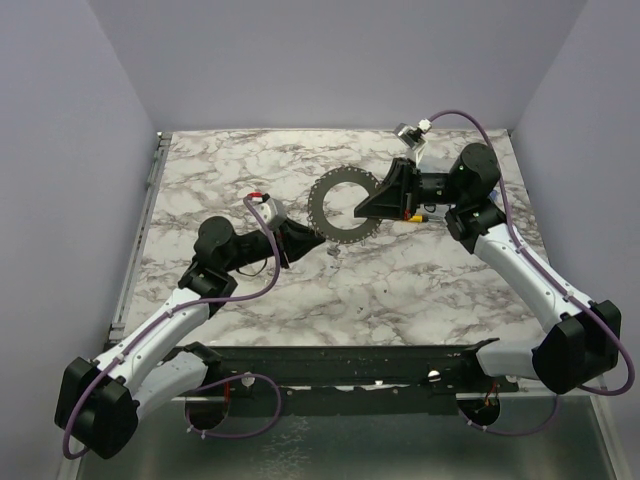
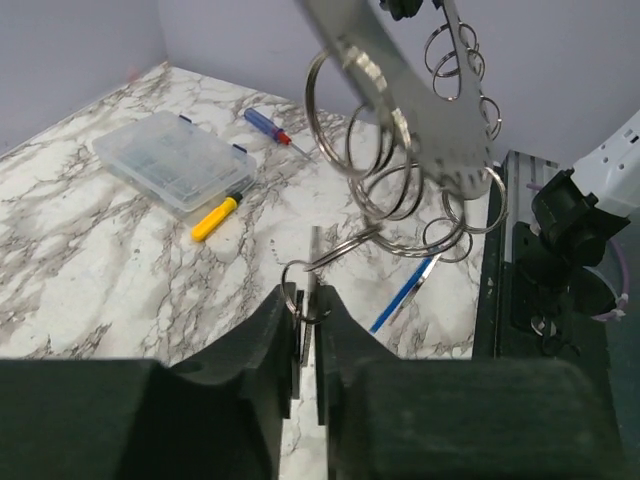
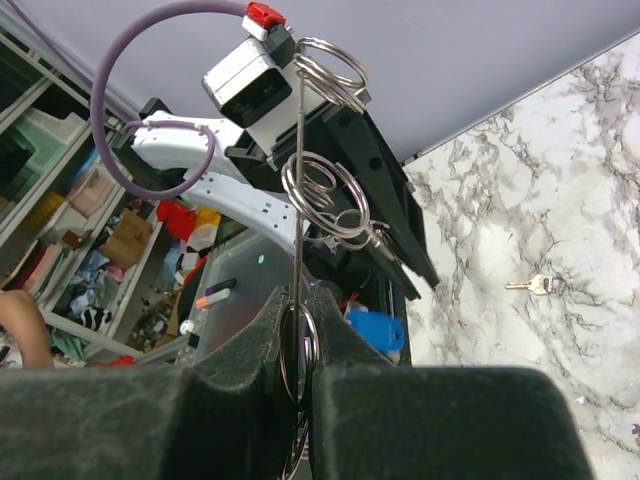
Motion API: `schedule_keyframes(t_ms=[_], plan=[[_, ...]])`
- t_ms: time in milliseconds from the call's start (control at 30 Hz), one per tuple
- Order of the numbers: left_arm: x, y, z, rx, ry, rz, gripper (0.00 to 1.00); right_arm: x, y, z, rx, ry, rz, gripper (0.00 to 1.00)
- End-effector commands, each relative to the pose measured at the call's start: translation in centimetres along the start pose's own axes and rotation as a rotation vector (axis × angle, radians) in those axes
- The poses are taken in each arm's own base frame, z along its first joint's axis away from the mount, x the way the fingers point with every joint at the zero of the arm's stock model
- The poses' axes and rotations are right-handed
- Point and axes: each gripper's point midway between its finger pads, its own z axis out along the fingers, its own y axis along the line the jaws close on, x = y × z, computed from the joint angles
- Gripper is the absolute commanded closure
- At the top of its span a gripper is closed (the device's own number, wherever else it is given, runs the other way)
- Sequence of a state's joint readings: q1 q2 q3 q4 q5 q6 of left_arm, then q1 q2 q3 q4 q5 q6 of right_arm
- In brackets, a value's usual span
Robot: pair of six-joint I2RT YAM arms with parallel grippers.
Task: Remove the keys from the keyring
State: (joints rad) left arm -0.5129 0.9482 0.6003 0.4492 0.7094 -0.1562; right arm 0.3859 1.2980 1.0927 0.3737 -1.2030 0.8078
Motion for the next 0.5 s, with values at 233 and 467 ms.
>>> schedule_keyframes(t_ms=[233,467], plan=[[-1.0,-1.3,-1.5,-0.006,0.041,0.037,1.0,-1.1,-3.2,-1.4,0.128,-0.066,0.011,0.99],[0.2,-0.6,-2.1,-0.032,0.186,0.065,1.0,-0.5,-5.1,-1.5,0.16,-0.08,0.004,0.99]])
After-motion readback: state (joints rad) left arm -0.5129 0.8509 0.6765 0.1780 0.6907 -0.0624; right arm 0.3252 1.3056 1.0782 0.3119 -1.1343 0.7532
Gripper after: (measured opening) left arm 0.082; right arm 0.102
